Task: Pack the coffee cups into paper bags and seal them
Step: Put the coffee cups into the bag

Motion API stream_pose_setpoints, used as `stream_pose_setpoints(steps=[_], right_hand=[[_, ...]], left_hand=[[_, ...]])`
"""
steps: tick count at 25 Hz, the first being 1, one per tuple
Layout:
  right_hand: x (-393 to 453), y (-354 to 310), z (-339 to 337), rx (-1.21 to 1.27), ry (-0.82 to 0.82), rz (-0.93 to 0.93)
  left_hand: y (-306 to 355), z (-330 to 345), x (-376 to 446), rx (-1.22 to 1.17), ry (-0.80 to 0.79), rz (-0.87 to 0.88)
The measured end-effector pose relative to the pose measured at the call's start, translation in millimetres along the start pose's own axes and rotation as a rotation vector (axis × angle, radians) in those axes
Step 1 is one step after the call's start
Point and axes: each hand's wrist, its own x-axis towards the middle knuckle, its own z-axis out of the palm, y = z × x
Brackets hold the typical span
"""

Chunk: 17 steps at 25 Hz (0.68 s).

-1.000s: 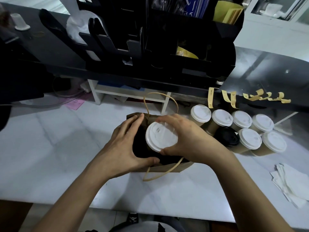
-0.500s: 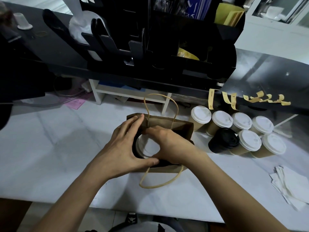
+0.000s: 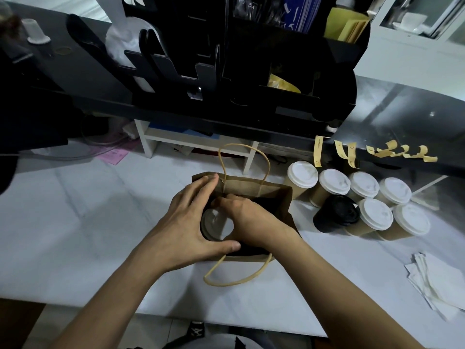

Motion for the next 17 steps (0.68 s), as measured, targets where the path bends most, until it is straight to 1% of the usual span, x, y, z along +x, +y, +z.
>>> stream_pose_setpoints(steps=[6, 12, 17], right_hand=[[-1, 2, 5, 0.043, 0.011, -0.005], [-4, 5, 3, 0.116, -0.014, -0.002], [-18, 7, -4, 0.166, 0.079, 0.01]], left_hand=[[2, 0, 2, 0.008, -0.001, -0.015], [2, 0, 1, 0.011, 0.003, -0.016], [0, 0, -2, 0.008, 0.012, -0.012]])
